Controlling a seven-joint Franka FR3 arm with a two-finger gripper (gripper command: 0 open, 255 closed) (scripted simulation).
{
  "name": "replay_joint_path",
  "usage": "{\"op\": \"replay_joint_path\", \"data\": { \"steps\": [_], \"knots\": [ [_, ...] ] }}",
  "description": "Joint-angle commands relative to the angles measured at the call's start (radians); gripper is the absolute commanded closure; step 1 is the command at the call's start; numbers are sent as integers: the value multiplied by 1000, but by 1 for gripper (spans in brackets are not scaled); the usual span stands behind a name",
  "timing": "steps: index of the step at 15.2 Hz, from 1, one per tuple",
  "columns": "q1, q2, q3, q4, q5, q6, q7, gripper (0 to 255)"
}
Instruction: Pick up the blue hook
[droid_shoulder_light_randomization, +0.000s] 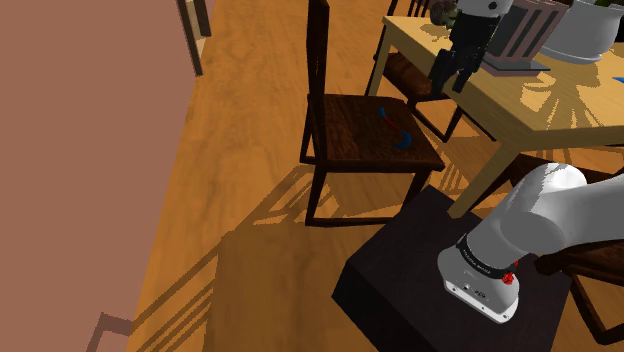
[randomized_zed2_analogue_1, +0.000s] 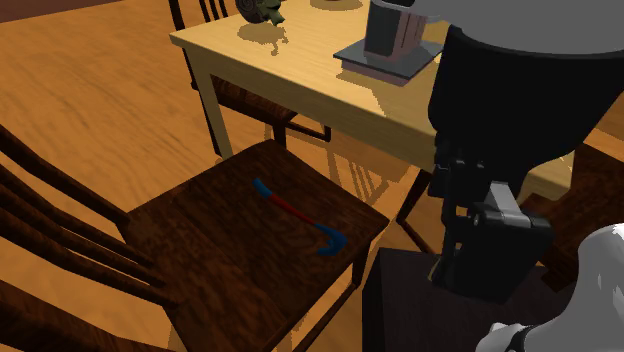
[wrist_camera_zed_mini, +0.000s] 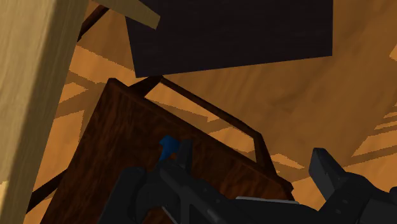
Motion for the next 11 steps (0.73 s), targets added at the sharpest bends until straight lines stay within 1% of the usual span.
{"op": "replay_joint_path", "data": {
  "steps": [1, 6, 11],
  "knots": [
    [0, 0, 0, 0, 0, 0, 0, 0],
    [-38, 72, -20, -82, -30, 187, 36, 0],
    [-76, 176, -44, -132, -58, 374, 74, 0]
  ]
}}
